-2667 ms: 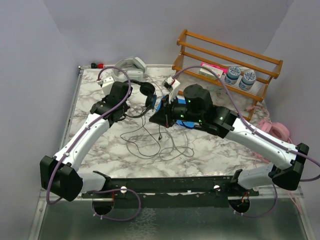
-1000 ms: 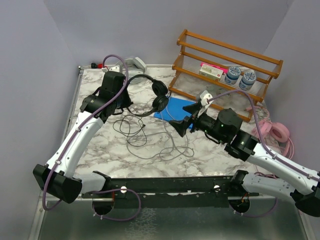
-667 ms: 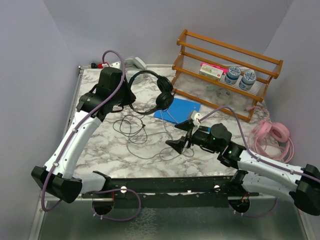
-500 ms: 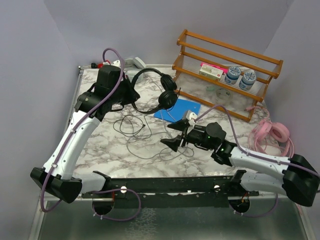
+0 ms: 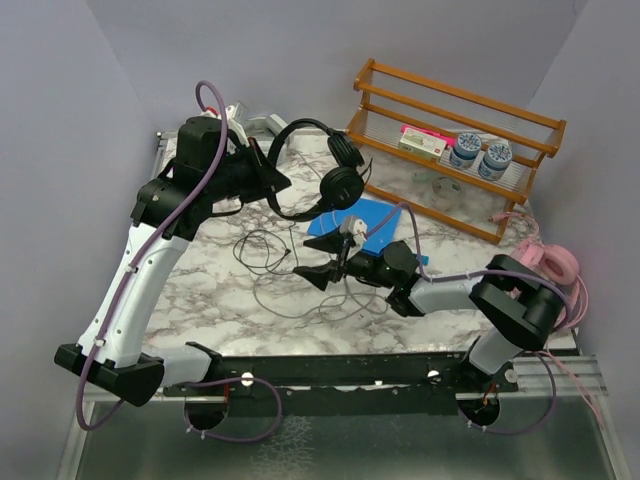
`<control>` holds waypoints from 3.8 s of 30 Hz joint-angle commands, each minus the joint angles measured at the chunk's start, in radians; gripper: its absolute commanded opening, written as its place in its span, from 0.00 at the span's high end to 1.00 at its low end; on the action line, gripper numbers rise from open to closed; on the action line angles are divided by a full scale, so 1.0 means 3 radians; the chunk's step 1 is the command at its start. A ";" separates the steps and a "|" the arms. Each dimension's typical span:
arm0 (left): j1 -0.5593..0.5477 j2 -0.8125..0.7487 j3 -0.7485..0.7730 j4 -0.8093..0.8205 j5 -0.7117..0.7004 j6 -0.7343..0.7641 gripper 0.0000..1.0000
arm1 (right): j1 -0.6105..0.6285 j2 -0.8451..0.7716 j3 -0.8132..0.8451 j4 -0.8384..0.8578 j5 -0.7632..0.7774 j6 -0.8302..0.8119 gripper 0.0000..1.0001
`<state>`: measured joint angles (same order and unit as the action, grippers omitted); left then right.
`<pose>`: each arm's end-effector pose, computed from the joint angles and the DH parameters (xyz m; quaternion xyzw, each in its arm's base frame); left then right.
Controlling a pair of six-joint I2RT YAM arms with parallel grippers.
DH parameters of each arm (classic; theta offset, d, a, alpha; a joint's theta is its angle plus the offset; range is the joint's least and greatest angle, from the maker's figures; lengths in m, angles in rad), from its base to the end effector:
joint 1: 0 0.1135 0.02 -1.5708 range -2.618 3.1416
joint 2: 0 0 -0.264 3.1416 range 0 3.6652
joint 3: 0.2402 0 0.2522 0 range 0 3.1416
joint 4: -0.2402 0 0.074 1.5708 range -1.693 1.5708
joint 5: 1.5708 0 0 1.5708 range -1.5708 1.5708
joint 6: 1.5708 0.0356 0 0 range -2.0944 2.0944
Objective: Wrap the headphones
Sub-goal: Untie the headphones cable from the headphones.
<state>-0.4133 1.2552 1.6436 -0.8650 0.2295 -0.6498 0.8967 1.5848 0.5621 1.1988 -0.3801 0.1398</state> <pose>0.2153 -0.1033 0.4629 -0.0409 0.8495 -0.3462 0.3959 0.1819 0.2488 0.2184 -0.3676 0.5325 0.4783 0.5938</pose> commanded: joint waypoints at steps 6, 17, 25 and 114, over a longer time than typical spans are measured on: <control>0.0008 -0.0075 0.0135 0.0003 0.0329 -0.0179 1.00 | 0.0007 0.0608 0.0545 0.0719 -0.0166 0.0309 0.44; 0.0008 -0.0063 0.0339 -0.0081 0.0327 -0.0135 1.00 | -0.0243 0.0630 0.0115 0.0714 0.0899 0.0975 0.99; 0.0007 -0.0072 0.0314 -0.0084 0.0323 -0.0123 1.00 | -0.0751 0.0494 0.0089 -0.0293 0.1491 0.1596 1.00; 0.0395 0.0097 -0.0381 0.0001 -0.1133 0.0788 1.00 | -0.1453 -0.1441 0.0403 -0.2128 0.0689 0.0521 1.00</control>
<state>-0.2939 1.2930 1.5593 -0.9226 -0.0387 -0.4110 0.4545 1.2469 0.7452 0.5346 -0.1169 0.3279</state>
